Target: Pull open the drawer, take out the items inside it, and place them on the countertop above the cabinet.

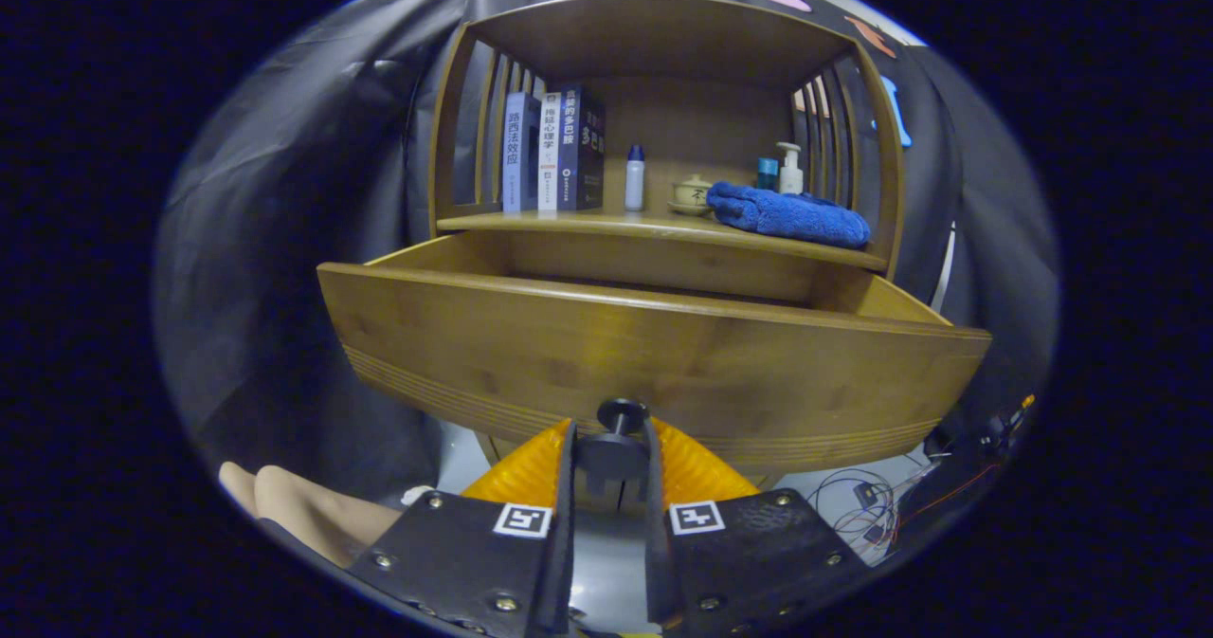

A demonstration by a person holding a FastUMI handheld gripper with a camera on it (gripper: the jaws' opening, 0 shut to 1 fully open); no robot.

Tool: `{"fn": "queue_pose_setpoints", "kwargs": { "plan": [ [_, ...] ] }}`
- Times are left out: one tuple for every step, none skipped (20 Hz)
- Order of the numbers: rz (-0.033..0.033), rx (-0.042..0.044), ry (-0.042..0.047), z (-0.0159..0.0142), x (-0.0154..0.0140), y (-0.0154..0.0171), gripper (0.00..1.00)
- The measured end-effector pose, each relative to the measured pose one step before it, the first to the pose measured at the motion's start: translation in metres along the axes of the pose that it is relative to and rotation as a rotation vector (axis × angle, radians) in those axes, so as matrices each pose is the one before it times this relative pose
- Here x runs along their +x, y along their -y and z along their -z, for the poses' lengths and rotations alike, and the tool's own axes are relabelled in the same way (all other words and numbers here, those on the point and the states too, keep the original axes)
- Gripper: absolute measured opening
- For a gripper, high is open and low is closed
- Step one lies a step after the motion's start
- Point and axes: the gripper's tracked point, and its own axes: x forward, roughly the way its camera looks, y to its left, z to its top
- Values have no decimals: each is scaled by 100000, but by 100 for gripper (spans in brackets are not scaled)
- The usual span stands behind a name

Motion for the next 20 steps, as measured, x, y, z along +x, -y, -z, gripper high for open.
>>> {"fn": "queue_pose_setpoints", "kwargs": {
  "plan": [
    [-41, -563, 256, -105, -71, -3, 31],
    [-189, -313, 130, 47, -211, 10, 31],
    [-279, 249, -160, -50, -74, 41, 31],
    [-367, 585, -128, 73, -191, 36, 31],
    [-261, 645, 104, -54, -83, -11, 31],
    [-18, 30, 229, -17, -77, -26, 31],
    [192, -520, 176, -9, -9, 9, 31],
    [206, -359, 377, 3, -13, 54, 31],
    [59, -149, 168, -63, -9, 1, 31],
    [19, 38, 179, -16, -22, 3, 31],
    [60, -172, 32, -41, 44, 3, 31],
    [83, -467, 119, 51, 16, -37, 31],
    [74, -275, -122, -57, -30, -5, 31],
    [-80, -92, 88, 10, -1, 51, 31],
    [-330, -19, -364, -77, -275, -65, 31],
    [-4, -31, -21, 121, 225, 35, 34],
    [-35, -80, 51, -55, 32, -3, 36],
    [130, -125, -260, 98, -21, -7, 38],
    [-36, -75, 96, -123, -6, 28, 41],
    [130, -335, 163, 72, -127, -34, 42]
  ]
}}
